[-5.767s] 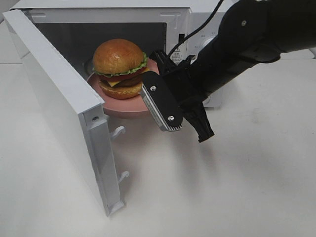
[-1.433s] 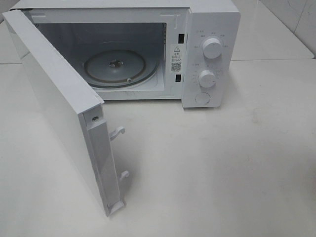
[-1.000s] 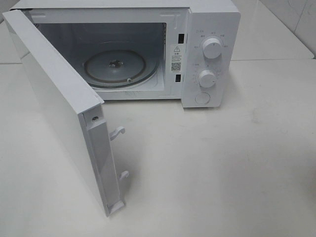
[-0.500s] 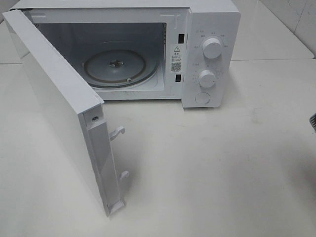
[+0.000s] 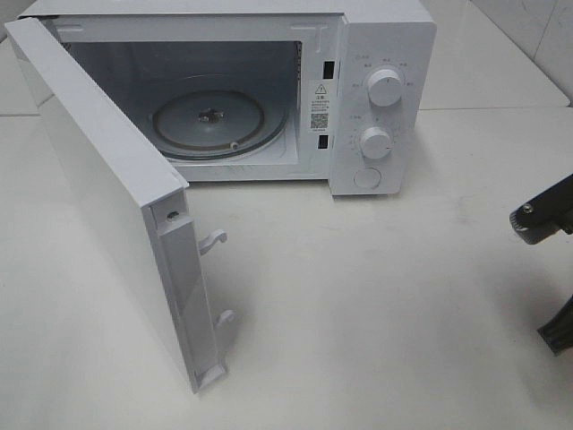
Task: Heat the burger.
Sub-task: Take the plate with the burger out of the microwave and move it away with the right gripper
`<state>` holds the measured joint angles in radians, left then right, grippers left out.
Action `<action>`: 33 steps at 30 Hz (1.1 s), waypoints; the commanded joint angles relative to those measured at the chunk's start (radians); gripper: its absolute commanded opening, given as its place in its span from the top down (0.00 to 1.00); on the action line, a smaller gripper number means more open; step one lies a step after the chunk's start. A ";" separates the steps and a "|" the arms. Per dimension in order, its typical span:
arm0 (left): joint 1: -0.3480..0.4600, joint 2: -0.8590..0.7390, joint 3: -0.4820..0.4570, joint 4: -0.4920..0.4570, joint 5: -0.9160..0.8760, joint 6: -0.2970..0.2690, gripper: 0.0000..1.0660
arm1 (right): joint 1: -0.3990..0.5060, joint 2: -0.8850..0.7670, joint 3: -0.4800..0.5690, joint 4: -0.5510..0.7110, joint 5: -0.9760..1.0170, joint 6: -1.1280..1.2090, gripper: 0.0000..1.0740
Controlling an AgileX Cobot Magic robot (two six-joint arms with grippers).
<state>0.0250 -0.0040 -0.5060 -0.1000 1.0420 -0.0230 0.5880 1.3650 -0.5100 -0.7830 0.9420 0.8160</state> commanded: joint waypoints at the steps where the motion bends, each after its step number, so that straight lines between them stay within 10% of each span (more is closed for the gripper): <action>1: 0.003 -0.017 0.000 0.000 -0.011 -0.003 0.06 | -0.005 0.040 -0.031 -0.067 0.038 0.039 1.00; 33: 0.003 -0.017 0.000 0.000 -0.011 -0.003 0.06 | -0.007 0.436 -0.093 -0.234 -0.029 0.472 0.95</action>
<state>0.0250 -0.0040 -0.5060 -0.1000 1.0420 -0.0230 0.5880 1.8000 -0.6000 -0.9660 0.8510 1.2720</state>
